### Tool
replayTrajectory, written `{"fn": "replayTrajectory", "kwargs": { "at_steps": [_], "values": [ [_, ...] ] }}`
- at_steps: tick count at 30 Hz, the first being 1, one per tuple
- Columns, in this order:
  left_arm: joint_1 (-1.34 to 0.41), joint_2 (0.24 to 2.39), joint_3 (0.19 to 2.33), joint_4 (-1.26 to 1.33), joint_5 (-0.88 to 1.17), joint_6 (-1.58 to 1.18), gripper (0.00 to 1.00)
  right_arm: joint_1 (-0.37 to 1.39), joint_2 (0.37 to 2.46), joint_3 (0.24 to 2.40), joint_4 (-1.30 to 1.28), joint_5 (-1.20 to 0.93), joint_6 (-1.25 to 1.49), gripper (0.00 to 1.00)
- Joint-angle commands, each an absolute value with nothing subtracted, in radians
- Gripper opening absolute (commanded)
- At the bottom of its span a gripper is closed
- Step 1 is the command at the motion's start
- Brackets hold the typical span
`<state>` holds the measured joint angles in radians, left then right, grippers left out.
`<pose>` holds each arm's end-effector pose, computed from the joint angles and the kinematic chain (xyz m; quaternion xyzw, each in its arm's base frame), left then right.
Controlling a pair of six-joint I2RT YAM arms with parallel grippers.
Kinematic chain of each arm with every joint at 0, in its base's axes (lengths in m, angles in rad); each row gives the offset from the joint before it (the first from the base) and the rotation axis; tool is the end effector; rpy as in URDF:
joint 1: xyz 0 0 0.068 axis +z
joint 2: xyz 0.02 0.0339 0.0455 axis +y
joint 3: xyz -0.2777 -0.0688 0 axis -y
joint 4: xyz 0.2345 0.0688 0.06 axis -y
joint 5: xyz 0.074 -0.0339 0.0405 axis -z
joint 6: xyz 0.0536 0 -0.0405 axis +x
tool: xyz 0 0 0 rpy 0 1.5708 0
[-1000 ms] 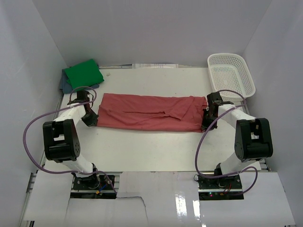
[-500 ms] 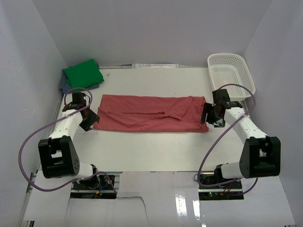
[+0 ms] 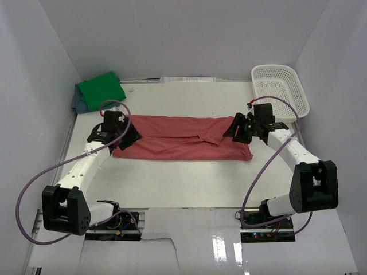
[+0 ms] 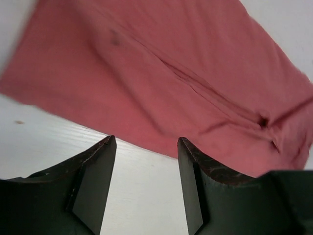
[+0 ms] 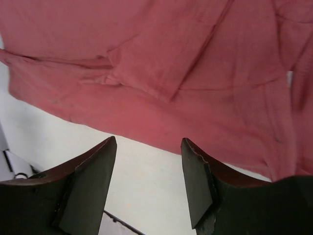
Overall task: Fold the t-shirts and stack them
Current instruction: Fold the other side of the tshirt into a rectangle
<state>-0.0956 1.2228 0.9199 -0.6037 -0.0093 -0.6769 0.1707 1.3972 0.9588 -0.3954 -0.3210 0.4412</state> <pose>0.2446 -0.0230 0.2614 -0.2724 0.9053 -0.1187 0.3037 0.2866 0.0666 0.2493 0.0671 0.9202 0.2493 0.2942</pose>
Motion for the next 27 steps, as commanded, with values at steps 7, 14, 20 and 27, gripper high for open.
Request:
{"fn": "replayTrajectory", "kwargs": {
  "at_steps": [7,14,20,27],
  "values": [
    [-0.374,1.388,0.934,-0.348,0.081,-0.772,0.64,0.215,1.502,0.888,-0.075,-0.436,0.719,0.6],
    [-0.483,1.586,1.095,-0.299,0.097,-0.762,0.65,0.255,1.617,0.899,-0.031,-0.428,0.755,0.6],
    [-0.5,1.687,1.141,-0.242,0.176,-0.769,0.65,0.272,1.66,0.884,-0.011,-0.397,0.765,0.59],
    [-0.529,1.72,1.146,-0.209,0.222,-0.781,0.65,0.273,1.707,0.881,0.017,-0.379,0.772,0.59]
  ]
}}
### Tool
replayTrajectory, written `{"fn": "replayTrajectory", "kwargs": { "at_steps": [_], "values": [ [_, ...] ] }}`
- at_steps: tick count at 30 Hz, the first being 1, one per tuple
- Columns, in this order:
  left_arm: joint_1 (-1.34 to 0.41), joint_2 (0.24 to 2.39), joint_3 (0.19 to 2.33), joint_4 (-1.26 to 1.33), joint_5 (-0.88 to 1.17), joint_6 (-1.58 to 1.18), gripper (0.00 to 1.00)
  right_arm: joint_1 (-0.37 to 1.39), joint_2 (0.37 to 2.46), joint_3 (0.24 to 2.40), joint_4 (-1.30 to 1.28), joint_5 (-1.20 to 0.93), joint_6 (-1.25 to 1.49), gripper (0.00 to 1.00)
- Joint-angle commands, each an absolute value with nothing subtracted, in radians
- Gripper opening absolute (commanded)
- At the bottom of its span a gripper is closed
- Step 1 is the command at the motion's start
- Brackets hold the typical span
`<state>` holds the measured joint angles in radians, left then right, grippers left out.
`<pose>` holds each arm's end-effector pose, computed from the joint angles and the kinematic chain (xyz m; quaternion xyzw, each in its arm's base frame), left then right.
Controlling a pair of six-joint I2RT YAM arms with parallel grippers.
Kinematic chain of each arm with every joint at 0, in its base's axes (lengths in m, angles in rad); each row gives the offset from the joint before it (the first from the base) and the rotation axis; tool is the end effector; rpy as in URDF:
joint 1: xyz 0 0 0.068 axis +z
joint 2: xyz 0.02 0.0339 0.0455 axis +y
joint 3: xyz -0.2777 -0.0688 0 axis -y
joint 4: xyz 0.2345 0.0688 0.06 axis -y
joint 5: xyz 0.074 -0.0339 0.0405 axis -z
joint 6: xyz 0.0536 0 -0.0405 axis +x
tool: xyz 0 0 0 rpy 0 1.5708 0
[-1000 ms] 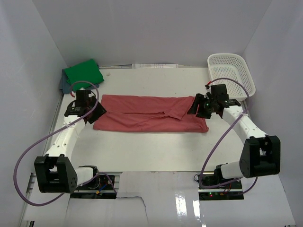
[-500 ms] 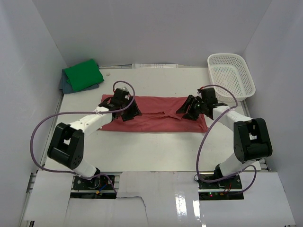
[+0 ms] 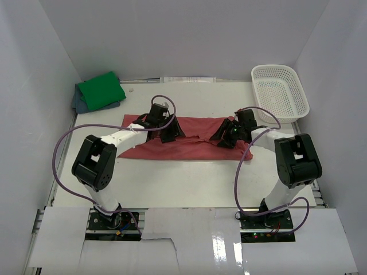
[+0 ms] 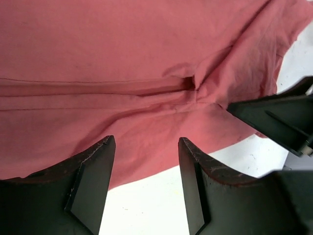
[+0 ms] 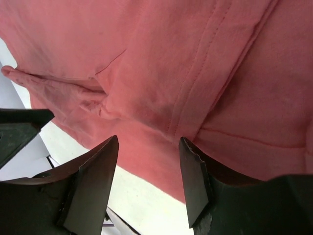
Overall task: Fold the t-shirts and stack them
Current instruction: Fold the other side of the tshirt into a rectangle
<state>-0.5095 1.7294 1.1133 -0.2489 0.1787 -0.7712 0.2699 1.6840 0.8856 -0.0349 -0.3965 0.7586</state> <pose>0.3202 -0.1898 0.2047 -0.0914 0.9307 -0.2728 0.2260 0.3231 0.1109 0.1720 0.1524 0.9045 0.3338 0.2173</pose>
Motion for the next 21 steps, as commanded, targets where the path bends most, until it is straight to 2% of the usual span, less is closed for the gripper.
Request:
{"fn": "replayTrajectory", "kwargs": {
  "at_steps": [1,11,21],
  "values": [
    [-0.534,1.718,1.137,-0.203,0.227,-0.785,0.65,0.273,1.716,0.881,0.017,-0.373,0.772,0.59],
    [-0.627,1.721,1.091,-0.147,0.232,-0.813,0.64,0.276,1.675,0.833,0.002,-0.347,0.772,0.59],
    [-0.65,1.764,1.077,-0.115,0.235,-0.808,0.64,0.275,1.634,0.81,-0.041,-0.318,0.75,0.59]
  ]
}}
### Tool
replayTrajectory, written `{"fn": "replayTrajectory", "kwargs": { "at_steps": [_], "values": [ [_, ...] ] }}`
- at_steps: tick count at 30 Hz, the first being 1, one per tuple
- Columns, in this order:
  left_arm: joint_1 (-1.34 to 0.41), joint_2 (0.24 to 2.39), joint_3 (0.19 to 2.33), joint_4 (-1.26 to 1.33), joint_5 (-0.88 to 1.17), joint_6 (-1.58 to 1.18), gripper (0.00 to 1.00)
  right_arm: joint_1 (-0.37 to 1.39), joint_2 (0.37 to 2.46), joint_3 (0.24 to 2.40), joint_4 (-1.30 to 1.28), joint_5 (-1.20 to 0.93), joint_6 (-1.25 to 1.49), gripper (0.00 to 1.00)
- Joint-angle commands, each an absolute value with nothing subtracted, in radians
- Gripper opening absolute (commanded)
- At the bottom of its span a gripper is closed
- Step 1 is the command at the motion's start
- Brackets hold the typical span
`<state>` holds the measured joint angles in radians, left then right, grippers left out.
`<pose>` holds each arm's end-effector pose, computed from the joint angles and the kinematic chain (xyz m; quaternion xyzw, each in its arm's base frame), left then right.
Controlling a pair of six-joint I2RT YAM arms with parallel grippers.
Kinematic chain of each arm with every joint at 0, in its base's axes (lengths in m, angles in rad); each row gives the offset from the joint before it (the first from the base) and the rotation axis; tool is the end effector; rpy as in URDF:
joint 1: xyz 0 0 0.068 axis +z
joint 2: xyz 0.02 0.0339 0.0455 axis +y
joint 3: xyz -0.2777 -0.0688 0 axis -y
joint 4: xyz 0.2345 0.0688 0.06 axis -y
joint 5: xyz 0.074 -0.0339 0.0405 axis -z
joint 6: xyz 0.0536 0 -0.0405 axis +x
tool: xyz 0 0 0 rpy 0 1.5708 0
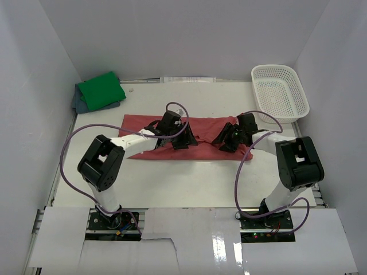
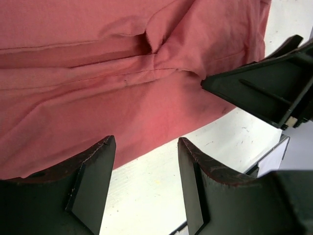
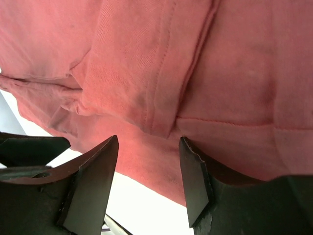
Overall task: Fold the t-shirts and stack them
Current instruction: Fold the other side of the tshirt into a rectangle
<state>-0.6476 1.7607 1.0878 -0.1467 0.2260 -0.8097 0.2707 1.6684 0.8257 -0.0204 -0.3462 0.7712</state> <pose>0.2953 -0.2384 0.1947 -0.0336 0.9247 -0.3210 0.2021 0.3119 0.1054 0.1602 0.1710 0.9100 0.3100 0.2156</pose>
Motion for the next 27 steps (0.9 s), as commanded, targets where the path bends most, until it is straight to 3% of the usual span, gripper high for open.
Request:
{"fn": "replayTrajectory", "kwargs": {
  "at_steps": [1,11,17,24,27],
  "values": [
    [-0.65,1.77,1.074,-0.112,0.236,-0.808,0.64,0.275,1.643,0.811,-0.038,-0.316,0.749,0.59],
    [-0.65,1.802,1.009,-0.083,0.247,-0.808,0.63,0.275,1.733,0.88,-0.014,-0.319,0.744,0.49],
    [-0.652,1.776,0.95,-0.072,0.241,-0.81,0.63,0.275,1.766,0.933,-0.012,-0.325,0.742,0.27],
    [-0.65,1.77,0.937,-0.072,0.236,-0.808,0.63,0.275,1.773,0.995,-0.025,-0.344,0.75,0.08],
    [-0.652,1.772,0.939,-0.072,0.238,-0.81,0.63,0.276,1.779,1.025,-0.034,-0.354,0.753,0.08]
  ]
}}
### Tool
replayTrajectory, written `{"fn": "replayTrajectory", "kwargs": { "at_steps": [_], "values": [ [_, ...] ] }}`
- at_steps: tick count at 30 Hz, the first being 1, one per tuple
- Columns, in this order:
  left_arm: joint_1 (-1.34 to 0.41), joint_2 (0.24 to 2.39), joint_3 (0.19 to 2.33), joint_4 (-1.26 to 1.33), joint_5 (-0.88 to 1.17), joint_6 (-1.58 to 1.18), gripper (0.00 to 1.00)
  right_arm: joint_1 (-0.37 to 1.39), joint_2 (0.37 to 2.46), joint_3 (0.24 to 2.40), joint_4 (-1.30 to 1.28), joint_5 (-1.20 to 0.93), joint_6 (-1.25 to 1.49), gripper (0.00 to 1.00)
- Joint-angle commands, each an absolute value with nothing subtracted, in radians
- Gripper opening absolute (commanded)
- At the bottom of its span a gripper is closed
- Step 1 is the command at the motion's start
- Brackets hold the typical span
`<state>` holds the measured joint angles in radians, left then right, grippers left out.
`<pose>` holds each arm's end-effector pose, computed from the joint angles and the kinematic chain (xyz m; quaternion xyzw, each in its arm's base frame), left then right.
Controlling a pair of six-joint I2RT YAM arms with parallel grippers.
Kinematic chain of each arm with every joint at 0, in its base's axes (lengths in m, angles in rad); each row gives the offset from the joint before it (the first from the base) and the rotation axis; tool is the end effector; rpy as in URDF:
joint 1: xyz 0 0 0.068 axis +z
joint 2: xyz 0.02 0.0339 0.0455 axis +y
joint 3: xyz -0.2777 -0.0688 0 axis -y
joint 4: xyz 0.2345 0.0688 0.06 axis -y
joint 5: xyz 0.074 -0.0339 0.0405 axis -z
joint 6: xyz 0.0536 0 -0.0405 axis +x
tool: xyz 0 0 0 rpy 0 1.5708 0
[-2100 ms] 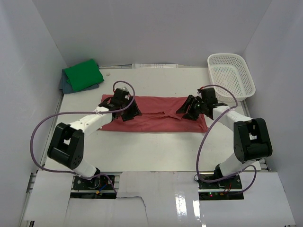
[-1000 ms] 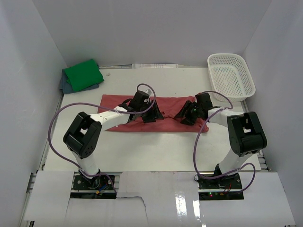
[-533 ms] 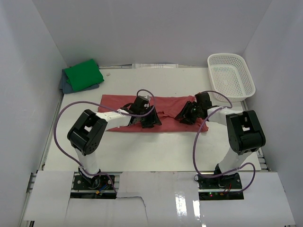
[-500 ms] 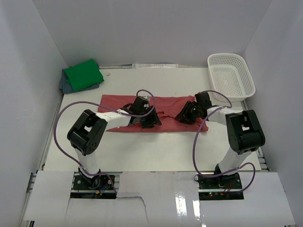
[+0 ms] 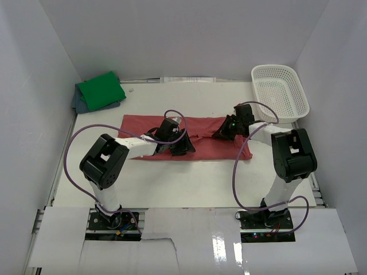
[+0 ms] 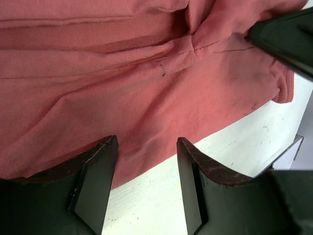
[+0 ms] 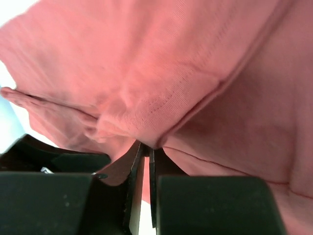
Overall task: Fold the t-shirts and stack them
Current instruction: Fold the other side of the tshirt into a rectangle
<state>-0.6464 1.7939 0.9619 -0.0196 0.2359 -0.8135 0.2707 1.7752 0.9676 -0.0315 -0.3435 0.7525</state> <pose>0.2853 -0.2309 0.1565 -0.0363 0.9297 -0.3151 0.1870 0.3469 0.1150 0.1648 0.1601 0.9081 0.3117 0.2292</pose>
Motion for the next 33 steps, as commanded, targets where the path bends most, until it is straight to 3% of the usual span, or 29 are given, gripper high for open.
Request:
{"fn": "replayTrajectory", "kwargs": {
  "at_steps": [1,12,14,15,16,19,25,33],
  "values": [
    [-0.652,1.773,0.94,-0.072,0.241,-0.81,0.63,0.276,1.784,1.052,-0.037,-0.357,0.752,0.08],
    [-0.658,1.761,0.945,-0.098,0.236,-0.801,0.63,0.279,2.071,1.39,-0.012,-0.465,0.741,0.08],
    [-0.658,1.753,0.94,-0.101,0.23,-0.799,0.63,0.282,2.126,1.451,0.007,-0.498,0.747,0.16],
    [-0.66,1.752,0.939,-0.104,0.229,-0.799,0.63,0.282,2.141,1.465,0.061,-0.52,0.752,0.25],
    [-0.658,1.75,0.94,-0.106,0.229,-0.799,0.63,0.282,2.163,1.479,0.066,-0.528,0.752,0.48],
    [-0.661,1.75,0.94,-0.11,0.229,-0.799,0.63,0.282,2.151,1.49,0.136,-0.554,0.741,0.67],
    [-0.672,1.761,0.95,-0.11,0.229,-0.804,0.63,0.279,2.054,1.431,0.195,-0.537,0.696,0.81],
    [-0.693,1.773,0.982,-0.126,0.219,-0.805,0.62,0.268,2.025,1.417,0.163,-0.572,0.717,0.8]
  ]
}}
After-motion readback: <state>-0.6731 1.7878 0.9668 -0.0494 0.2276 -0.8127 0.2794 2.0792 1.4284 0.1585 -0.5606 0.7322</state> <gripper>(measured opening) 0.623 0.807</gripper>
